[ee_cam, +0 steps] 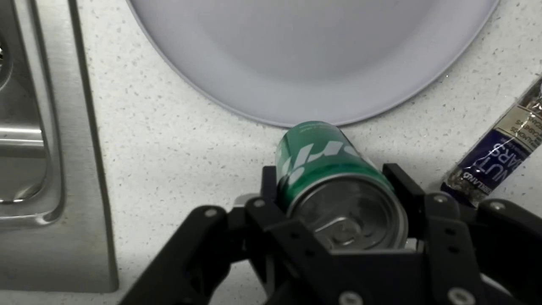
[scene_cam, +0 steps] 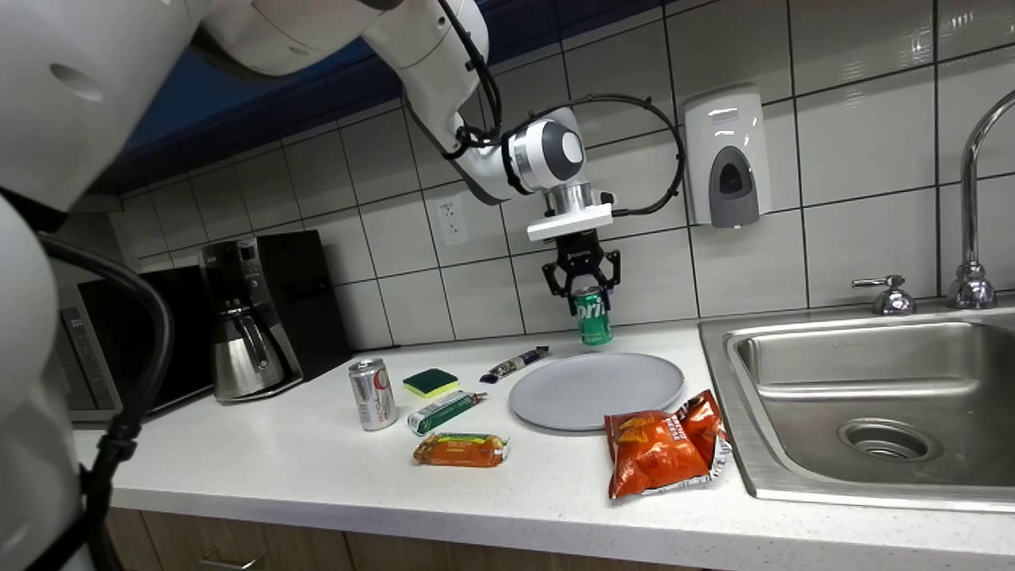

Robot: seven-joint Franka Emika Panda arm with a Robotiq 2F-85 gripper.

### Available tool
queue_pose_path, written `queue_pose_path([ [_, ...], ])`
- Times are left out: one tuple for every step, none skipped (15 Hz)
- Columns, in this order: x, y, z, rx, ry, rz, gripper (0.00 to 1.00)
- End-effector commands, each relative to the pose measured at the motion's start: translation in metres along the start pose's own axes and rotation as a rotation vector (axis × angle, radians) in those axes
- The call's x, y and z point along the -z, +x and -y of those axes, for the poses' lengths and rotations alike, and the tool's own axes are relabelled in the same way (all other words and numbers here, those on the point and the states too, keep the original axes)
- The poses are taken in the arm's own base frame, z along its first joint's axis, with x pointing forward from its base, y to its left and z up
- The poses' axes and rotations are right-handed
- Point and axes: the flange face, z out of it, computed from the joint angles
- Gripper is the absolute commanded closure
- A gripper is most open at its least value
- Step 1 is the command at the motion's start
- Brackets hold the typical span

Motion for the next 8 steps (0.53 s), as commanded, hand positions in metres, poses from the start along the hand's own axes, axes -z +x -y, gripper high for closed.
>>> queue_pose_path([
  [0.006, 0.015, -0.005, -0.010, -0.002, 0.008, 0.62],
  [0.004, 0.017, -0.006, -0.010, -0.003, 0.008, 0.62],
  [0.002, 0.019, -0.007, -0.009, -0.004, 0.010, 0.62],
  [0.000, 0.021, -0.007, -0.010, -0.004, 0.011, 0.62],
  [-0.002, 0.023, -0.008, -0.010, -0.003, 0.013, 0.62],
  [-0.005, 0.024, -0.009, -0.010, -0.003, 0.015, 0.62],
  [-0.007, 0.025, -0.009, -0.010, -0.002, 0.019, 0.62],
  [-0.009, 0.026, -0.010, -0.010, -0.001, 0.023, 0.62],
])
